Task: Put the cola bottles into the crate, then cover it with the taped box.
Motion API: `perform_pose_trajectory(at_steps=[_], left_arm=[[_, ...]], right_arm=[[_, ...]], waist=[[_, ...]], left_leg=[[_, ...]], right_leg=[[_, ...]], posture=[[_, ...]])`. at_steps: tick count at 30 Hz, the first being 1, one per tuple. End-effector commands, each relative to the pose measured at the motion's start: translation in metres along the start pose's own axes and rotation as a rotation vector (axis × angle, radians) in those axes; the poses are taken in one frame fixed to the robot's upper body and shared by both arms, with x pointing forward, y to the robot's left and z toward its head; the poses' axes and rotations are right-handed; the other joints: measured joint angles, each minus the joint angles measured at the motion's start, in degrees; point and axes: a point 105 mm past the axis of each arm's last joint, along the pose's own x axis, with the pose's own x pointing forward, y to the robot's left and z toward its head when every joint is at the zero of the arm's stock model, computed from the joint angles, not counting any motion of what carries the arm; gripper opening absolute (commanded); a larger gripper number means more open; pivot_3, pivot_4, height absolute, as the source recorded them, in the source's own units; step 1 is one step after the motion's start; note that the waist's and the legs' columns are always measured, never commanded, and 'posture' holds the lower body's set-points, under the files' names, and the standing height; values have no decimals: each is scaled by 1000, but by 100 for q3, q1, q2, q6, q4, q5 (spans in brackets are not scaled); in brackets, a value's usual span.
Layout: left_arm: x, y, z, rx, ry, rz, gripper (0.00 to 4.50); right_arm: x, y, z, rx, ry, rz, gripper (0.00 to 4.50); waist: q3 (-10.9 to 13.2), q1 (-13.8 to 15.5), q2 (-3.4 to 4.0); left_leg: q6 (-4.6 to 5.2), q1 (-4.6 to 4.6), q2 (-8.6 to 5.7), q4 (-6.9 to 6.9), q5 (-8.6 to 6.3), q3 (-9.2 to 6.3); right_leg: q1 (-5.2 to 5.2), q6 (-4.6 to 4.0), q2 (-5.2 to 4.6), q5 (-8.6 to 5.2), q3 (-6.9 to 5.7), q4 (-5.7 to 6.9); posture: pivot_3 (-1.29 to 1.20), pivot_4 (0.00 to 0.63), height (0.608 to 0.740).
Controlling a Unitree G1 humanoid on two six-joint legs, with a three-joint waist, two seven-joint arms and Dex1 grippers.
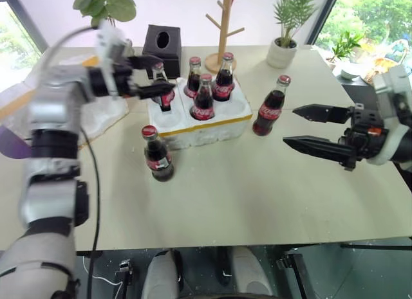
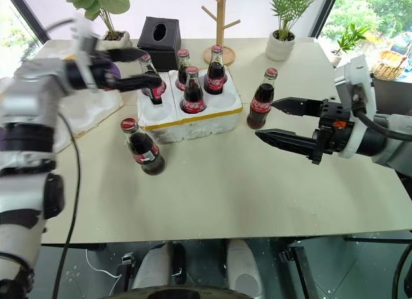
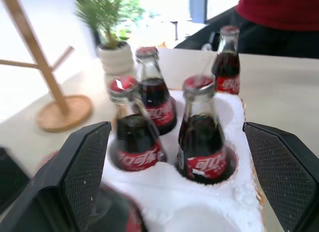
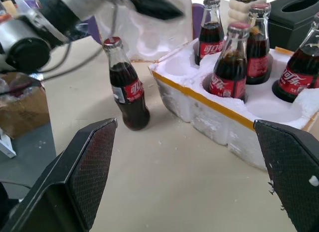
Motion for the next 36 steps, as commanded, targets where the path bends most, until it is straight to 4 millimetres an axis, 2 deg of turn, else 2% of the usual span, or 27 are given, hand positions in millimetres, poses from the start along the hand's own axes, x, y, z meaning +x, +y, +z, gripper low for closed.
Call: perform_pose_trajectory(at_steps=[1, 4, 7, 10, 16, 20, 24, 29, 34, 36], left_arm=[[-39, -23, 15, 43, 34, 16, 4450], [-68, -54, -5, 2, 144, 33, 4450], [-82, -84, -24, -55, 197, 68, 4450], [-83, -103, -36, -97, 194, 139, 4450], [-61, -136, -63, -158, 184, 155, 4450], [-45, -136, -79, -159, 170, 185, 4450], [-31, -121, -90, -117, 165, 250, 4450], [-17, -111, -98, -94, 144, 287, 4450], [-9, -113, -101, -110, 123, 264, 4450], [-8, -115, -99, -118, 105, 246, 3910]], right_arm=[[2, -3, 5, -49, -15, 2, 4500], [5, -4, 3, -48, -11, 20, 4500], [8, -6, 1, -44, -9, 33, 4500], [12, -8, 3, -43, -10, 48, 4500], [17, -10, 6, -51, 0, 79, 4500], [18, -9, 8, -52, 0, 90, 4500], [17, -6, 8, -51, 0, 95, 4500], [13, 5, 4, -48, 16, 134, 4500], [11, 7, 4, -47, 10, 131, 4500], [10, 7, 3, -48, 10, 127, 4500]], waist=[[-2, -1, 4], [-2, 38, 4], [0, 102, -3], [-1, 118, -4], [-2, 122, -3], [-3, 110, -1], [-3, 103, -1], [-4, 85, -1], [-4, 67, -1], [-4, 72, -1]], left_leg=[[0, 0, 1, -1, 0, 2], [-1, 0, 2, 0, 1, 4], [-1, 0, 2, 3, 1, 5], [-3, 1, -3, 7, 1, 4], [-3, 12, -6, 8, 1, 0], [-3, 12, -5, 5, 1, -2], [-2, 13, -6, 5, 1, -2], [0, 11, -6, 4, 0, -3], [0, 12, -5, 2, -1, -2], [0, 13, -4, 2, -1, -3]], right_leg=[[-2, 0, 0, 0, 1, 0], [0, 0, -2, -1, 0, 1], [5, 0, -10, -1, -2, -3], [15, -6, -19, -5, -4, -10], [29, -5, -13, -3, -2, -13], [28, -3, -9, -2, -3, -13], [31, -4, -9, -2, -3, -13], [31, -2, -9, -1, -3, -15], [29, -2, -8, -1, -3, -15], [30, -2, -8, -1, -3, -14]], posture=[[0, 150, 740], [0, 150, 740], [0, 150, 740], [0, 150, 740], [0, 150, 740], [0, 150, 740], [0, 150, 740], [0, 150, 740], [0, 150, 740], [0, 150, 740]])
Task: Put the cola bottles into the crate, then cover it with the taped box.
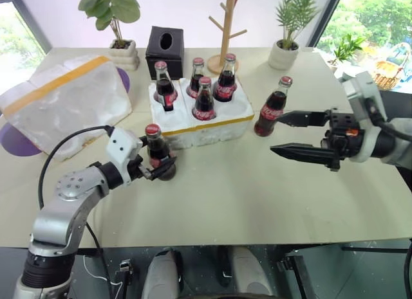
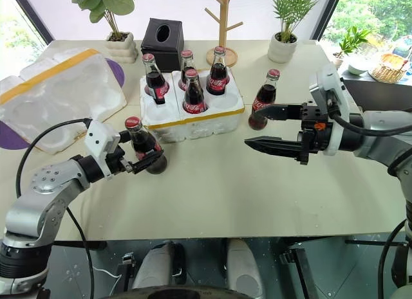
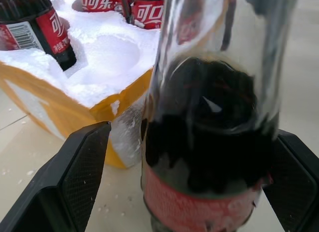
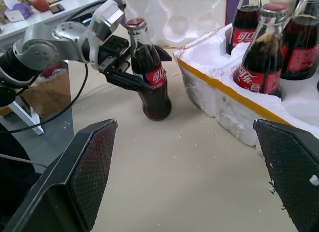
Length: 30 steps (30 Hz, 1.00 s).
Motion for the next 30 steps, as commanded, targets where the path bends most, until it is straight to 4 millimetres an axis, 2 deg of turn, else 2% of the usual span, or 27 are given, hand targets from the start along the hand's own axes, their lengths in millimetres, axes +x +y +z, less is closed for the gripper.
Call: perform_pose_trajectory(at_steps=[1, 2, 3, 7, 10, 11, 13, 16, 19, 22, 26, 30], left_arm=[[0, -3, 14, 6, -51, -34, 3561], [-2, -3, 16, -5, -53, -42, 3249], [-7, -3, 20, -24, -54, -64, 2742], [-26, -1, 45, -94, -80, -157, 2742], [-37, 15, 91, -137, -155, -235, 2742], [-38, 22, 105, -139, -188, -234, 2742], [-37, 32, 120, -142, -226, -221, 2742], [-21, 64, 146, -75, -301, -108, 2742], [0, 75, 147, 0, -285, -92, 2742], [17, 72, 137, 41, -266, -127, 2742], [41, 66, 126, 3, -298, -165, 2742], [55, 62, 118, 9, -291, -173, 2742]], right_arm=[[-4, 4, 9, -44, -18, -6, 4500], [-4, 4, 9, -44, -18, -7, 4500], [-5, 4, 9, -44, -18, -8, 4500], [-6, 3, 8, -43, -18, -12, 4500], [-6, 1, 6, -41, -20, -15, 4500], [-5, 1, 6, -41, -21, -16, 4500], [-4, 1, 5, -41, -22, -16, 4500], [-3, 0, 4, -43, -27, -18, 4500], [-3, 0, 4, -45, -33, -21, 4500], [-3, 1, 4, -46, -40, -25, 4500], [-2, 2, 1, -29, -52, -29, 4500], [0, 2, -3, -10, -52, -33, 4500]], waist=[[0, 4, 0], [0, 4, 0], [0, 5, 0], [1, -10, -1], [5, 43, -8], [6, 71, -9], [5, 95, -8], [3, 127, -5], [3, 137, -5], [4, 135, -6], [5, 139, -9], [5, 137, -8]], left_leg=[[0, 0, 0, 0, 0, -1], [0, 0, 0, 0, 0, 0], [0, -1, 0, 0, 0, 0], [0, -4, 4, -1, 0, 0], [-1, -17, 5, 0, 1, -3], [-3, -19, 3, 3, 2, -5], [-3, -17, -2, 5, 2, -2], [1, -6, -8, 4, -1, 0], [0, -5, -9, 3, 0, -3], [1, -7, -8, 2, 0, -1], [1, -20, -8, 4, 0, 0], [1, -17, -8, 4, 0, -2]], right_leg=[[0, 0, 0, 0, 0, 0], [0, 0, 0, 0, 0, 0], [0, 0, 0, 0, 0, 0], [-9, 0, 4, 0, 1, 2], [-24, 0, 7, 0, -1, 6], [-23, 0, 4, 0, -5, 9], [-17, 0, 0, 0, -5, 4], [-2, 4, -3, -1, -2, -2], [-1, 4, 1, -1, -6, -1], [-2, 4, 0, -1, -6, -3], [-15, 5, -1, 0, -6, -2], [-13, 5, 0, 0, -6, 0]], posture=[[0, 150, 740], [0, 150, 740], [0, 150, 740], [0, 150, 740], [0, 150, 740], [0, 150, 740], [0, 150, 740], [0, 150, 740], [0, 150, 740], [0, 150, 740], [0, 150, 740], [0, 150, 740]])
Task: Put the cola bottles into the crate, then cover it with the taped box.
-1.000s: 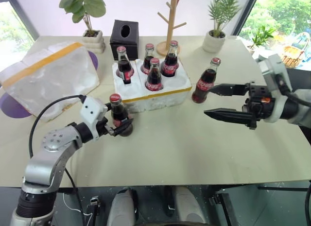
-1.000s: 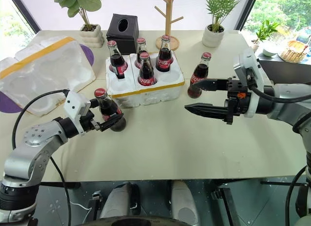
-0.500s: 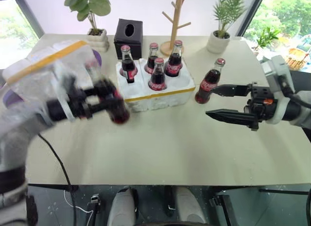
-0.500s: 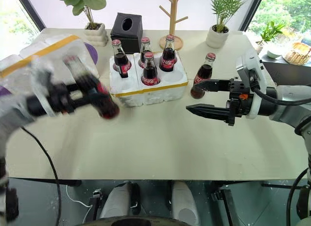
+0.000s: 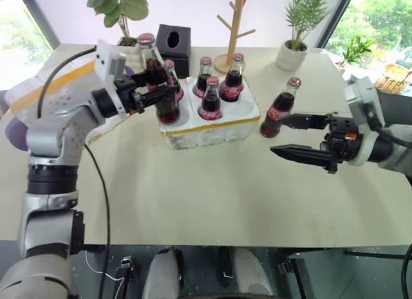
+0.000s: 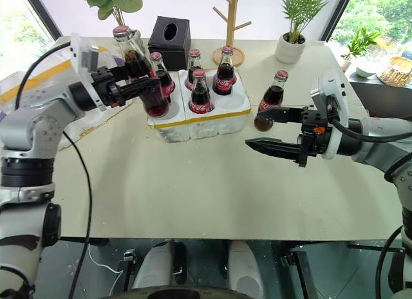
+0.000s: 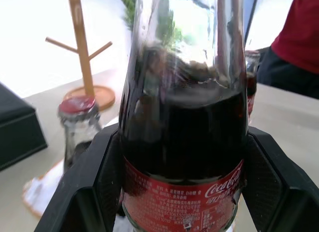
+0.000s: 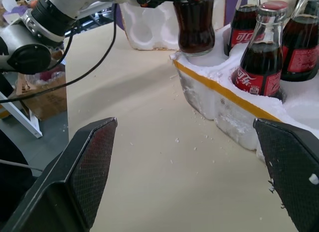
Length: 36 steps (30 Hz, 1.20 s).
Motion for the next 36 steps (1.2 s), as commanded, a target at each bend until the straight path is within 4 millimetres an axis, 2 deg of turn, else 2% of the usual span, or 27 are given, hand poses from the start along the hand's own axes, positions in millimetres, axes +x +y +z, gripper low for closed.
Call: perform_pose_trajectory(at_steps=[1, 5, 12, 14, 16, 18, 20, 22, 27, 30, 33, 36], left_arm=[[6, -3, 11, 91, -30, -19, 2742], [9, -4, 0, 108, 1, -22, 2742], [12, -10, -37, 170, 121, -37, 2742], [14, -10, -48, 155, 136, -17, 3656], [15, -11, -56, 144, 141, -2, 4301], [15, -12, -58, 137, 139, 2, 4453], [13, -13, -53, 124, 119, 7, 4453], [7, -12, -39, 126, 86, 12, 4453], [-22, -20, 23, 105, 1, -41, 4453], [-43, -37, 52, 61, -6, -132, 4453], [-57, -62, 58, 30, 33, -235, 4453], [-61, -82, 43, 7, 101, -290, 4453]], right_arm=[[-1, 6, 9, -32, -33, 3, 4500], [-1, 5, 8, -21, -42, -7, 4500], [0, 2, 7, -19, -43, -21, 4500], [1, 1, 6, -23, -44, -30, 4500], [2, -2, 5, -36, -42, -52, 4500], [2, -6, 4, -43, -41, -79, 4500], [1, -14, 3, -54, -37, -133, 4500], [-2, -29, -3, -70, -19, -230, 4500], [-11, -61, -22, -49, -1, -438, 4500], [-11, -79, -30, -40, -18, -558, 4500], [-10, -95, -37, 2, -42, -640, 4500], [-1, -105, -46, 27, -47, -661, 4500]], waist=[[0, -11, 0], [0, -28, 0], [0, -12, 0], [0, -10, 0], [0, -7, 0], [0, -8, 0], [0, -11, 0], [0, -13, 0], [0, -44, 1], [-2, -86, 3], [-4, -148, 7], [-4, -152, 8]], left_leg=[[0, 0, 0, 0, 0, 0], [0, -1, 2, -1, 0, 0], [0, -1, 2, -1, 0, 1], [0, -1, 2, -1, 0, 1], [1, 0, 2, -1, 0, 0], [0, 0, 2, 0, 0, 0], [0, 1, 2, 1, 0, 0], [0, 1, 2, 0, 0, 0], [0, 0, 5, 0, 0, 0], [-1, 1, 7, -1, 1, -1], [-2, 5, 6, -2, 1, 1], [-5, 9, 4, -2, 3, 1]], right_leg=[[0, 0, 0, 0, 0, 0], [-4, 0, 3, 0, 1, 1], [-2, 0, 0, 0, 1, 1], [-3, 0, 1, 0, 1, 1], [-2, 0, 1, 0, 1, 1], [-1, 0, 1, 0, 1, 2], [-1, 0, 1, 1, 1, 3], [-2, 0, 1, 0, 1, 4], [-4, 0, 3, 0, 2, 6], [-4, 1, 5, 0, 2, 8], [1, 2, 1, -1, 2, 7], [4, 2, -1, -1, 3, 11]], posture=[[0, 150, 740], [0, 150, 740], [0, 150, 740], [0, 150, 740], [0, 150, 740], [0, 150, 740], [0, 150, 740], [0, 150, 740], [0, 150, 740], [0, 150, 740], [0, 150, 740], [0, 150, 740]])
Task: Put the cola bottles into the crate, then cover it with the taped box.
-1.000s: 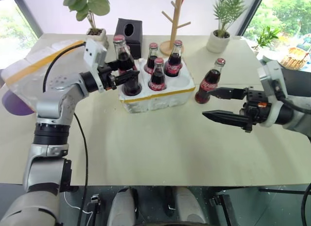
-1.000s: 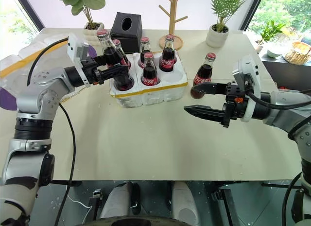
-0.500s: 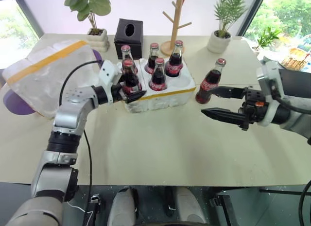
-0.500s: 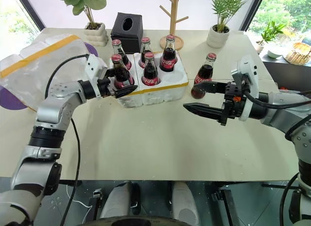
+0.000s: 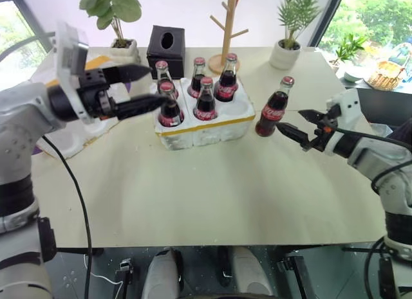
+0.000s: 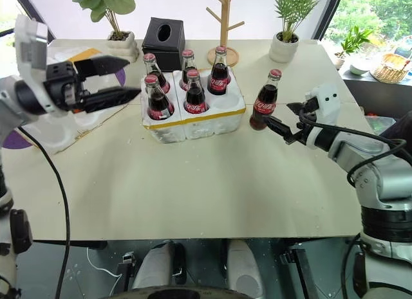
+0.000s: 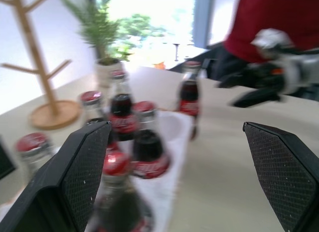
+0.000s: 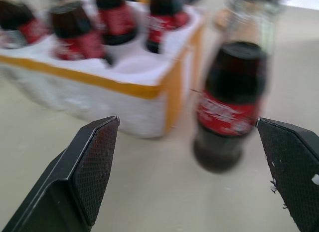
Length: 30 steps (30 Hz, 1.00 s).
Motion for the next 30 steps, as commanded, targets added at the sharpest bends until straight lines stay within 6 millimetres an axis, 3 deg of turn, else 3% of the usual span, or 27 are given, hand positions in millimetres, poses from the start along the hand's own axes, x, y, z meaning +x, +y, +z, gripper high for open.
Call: perform_pose_trajectory(at_steps=[1, 7, 16, 18, 20, 26, 30], left_arm=[[2, -27, -11, -6, 57, -75, 4453], [14, -40, -27, 16, 87, -86, 4453], [21, -42, -27, 35, 77, -82, 4453], [21, -41, -25, 39, 71, -76, 4500], [21, -40, -24, 42, 66, -65, 4500], [14, -35, -25, 35, 67, -19, 4500], [13, -33, -27, 34, 66, -3, 4500]], right_arm=[[12, -5, 7, -27, -44, -35, 4500], [41, -10, -2, 17, -61, -57, 4500], [82, -13, -8, 83, -73, -71, 4500], [85, -15, -2, 98, -100, -72, 3635], [84, -14, 14, 74, -152, -62, 2830], [61, -3, 103, 66, -451, 37, 2835], [55, 24, 127, 62, -527, 166, 2835]], waist=[[0, -8, 0], [0, -5, 0], [0, -24, 1], [1, -22, 1], [1, -22, 1], [18, -17, 29], [22, -40, 35]], left_leg=[[-1, 1, 1, 0, 1, -1], [-3, 3, -1, 0, 2, -2], [-3, 2, 0, -3, 2, -3], [-3, 2, 0, -3, 2, -1], [-3, 1, 0, -3, 2, -2], [-6, -15, 0, -4, 4, 5], [-7, -12, 5, -9, 4, 3]], right_leg=[[1, 0, 2, 0, 0, 0], [3, -2, 3, 0, 1, 1], [1, -3, 7, 0, 2, 0], [1, -3, 5, 0, 2, 0], [1, -3, 5, 0, 2, -1], [-25, -2, 3, 1, 7, 3], [-30, -3, 11, 1, 9, 8]], posture=[[0, 150, 740], [0, 150, 740], [0, 150, 740], [0, 150, 740], [0, 150, 740], [0, 150, 740], [0, 150, 740]])
